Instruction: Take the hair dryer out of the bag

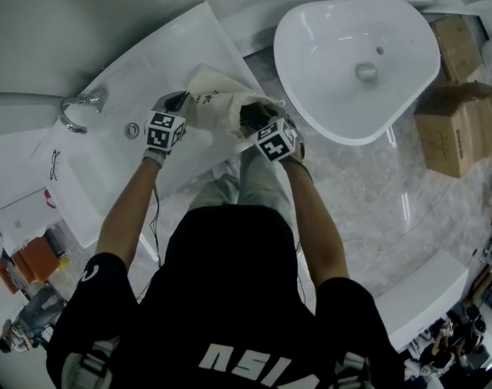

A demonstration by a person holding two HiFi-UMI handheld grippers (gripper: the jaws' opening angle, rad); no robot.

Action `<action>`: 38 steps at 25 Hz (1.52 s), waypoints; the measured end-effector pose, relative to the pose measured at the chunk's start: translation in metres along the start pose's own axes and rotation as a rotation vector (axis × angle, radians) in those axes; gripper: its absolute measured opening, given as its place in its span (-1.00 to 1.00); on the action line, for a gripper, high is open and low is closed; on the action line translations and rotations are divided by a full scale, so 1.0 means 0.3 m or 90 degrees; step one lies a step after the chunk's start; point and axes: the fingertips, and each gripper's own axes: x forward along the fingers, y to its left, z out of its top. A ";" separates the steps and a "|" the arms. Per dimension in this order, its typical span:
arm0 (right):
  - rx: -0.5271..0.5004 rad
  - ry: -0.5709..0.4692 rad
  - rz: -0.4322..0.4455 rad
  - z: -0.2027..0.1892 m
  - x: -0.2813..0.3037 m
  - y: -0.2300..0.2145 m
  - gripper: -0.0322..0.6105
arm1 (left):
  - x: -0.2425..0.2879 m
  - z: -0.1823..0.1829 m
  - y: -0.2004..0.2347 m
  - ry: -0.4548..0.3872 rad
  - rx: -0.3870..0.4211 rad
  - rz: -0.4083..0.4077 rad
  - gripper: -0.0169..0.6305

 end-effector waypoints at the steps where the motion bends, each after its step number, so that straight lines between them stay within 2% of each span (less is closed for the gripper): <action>1: 0.001 0.008 0.016 0.006 0.019 0.004 -0.02 | -0.005 0.008 0.000 -0.005 0.002 -0.003 -0.93; 7: 0.036 0.061 0.088 -0.006 0.075 0.023 0.05 | -0.059 0.094 0.002 -0.051 0.016 -0.011 -0.90; 9: 0.008 0.105 0.090 -0.047 0.097 0.031 0.06 | -0.060 0.095 0.011 -0.049 -0.004 -0.010 -0.89; 11: -0.060 0.126 0.058 -0.073 0.126 0.020 -0.25 | -0.052 0.077 0.020 -0.034 -0.032 -0.017 -0.89; 13: -0.095 0.118 0.035 -0.071 0.143 0.006 -0.26 | -0.040 0.056 0.016 -0.017 -0.049 -0.030 -0.89; 18: -0.044 0.087 0.054 -0.061 0.116 0.012 -0.28 | -0.016 0.013 0.018 0.019 -0.037 -0.024 -0.89; 23: -0.004 0.083 0.068 -0.073 0.031 0.041 -0.28 | -0.002 0.004 0.019 0.024 -0.025 -0.007 -0.89; 28: -0.003 0.117 0.057 -0.141 -0.061 0.047 -0.28 | 0.023 0.003 0.017 0.029 -0.011 0.003 -0.89; 34: 0.005 0.107 0.065 -0.223 -0.169 0.086 -0.28 | 0.035 0.006 0.046 0.035 -0.019 0.062 -0.90; 38: 0.017 0.067 0.056 -0.255 -0.258 0.093 -0.28 | 0.025 0.022 0.033 0.032 -0.009 0.058 -0.89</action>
